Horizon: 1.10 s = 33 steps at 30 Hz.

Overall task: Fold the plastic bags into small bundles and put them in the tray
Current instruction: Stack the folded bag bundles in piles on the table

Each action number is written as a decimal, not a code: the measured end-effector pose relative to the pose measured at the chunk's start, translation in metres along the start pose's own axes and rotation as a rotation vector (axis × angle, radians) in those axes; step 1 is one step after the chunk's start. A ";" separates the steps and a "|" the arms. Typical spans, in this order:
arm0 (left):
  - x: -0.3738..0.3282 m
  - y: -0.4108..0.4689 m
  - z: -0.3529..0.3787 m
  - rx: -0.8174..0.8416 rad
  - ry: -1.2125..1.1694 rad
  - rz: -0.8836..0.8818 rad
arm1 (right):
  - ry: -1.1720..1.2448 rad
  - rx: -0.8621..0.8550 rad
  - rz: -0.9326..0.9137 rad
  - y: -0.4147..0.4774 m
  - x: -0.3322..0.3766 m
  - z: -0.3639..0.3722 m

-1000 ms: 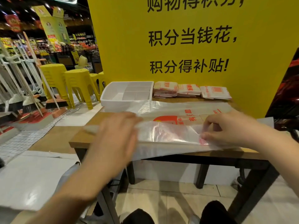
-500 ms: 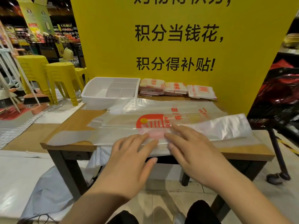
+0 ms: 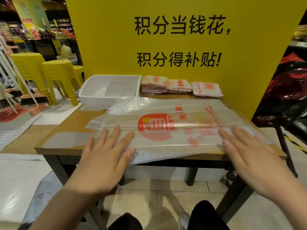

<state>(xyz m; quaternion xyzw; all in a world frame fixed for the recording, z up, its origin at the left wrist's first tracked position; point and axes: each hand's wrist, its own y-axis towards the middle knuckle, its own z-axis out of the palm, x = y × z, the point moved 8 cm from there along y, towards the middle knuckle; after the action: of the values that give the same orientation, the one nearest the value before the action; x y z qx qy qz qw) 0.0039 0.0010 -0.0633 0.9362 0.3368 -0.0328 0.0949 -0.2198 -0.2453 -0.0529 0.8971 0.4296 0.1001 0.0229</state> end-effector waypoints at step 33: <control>0.012 0.014 -0.047 -0.106 -0.053 0.310 | 0.032 -0.046 -0.402 0.016 0.063 -0.025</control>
<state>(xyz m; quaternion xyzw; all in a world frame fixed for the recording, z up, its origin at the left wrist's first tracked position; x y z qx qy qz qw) 0.0219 0.0072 -0.0170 0.9695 0.1870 -0.0245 0.1568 -0.1742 -0.2082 -0.0159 0.7909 0.5979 0.1174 0.0563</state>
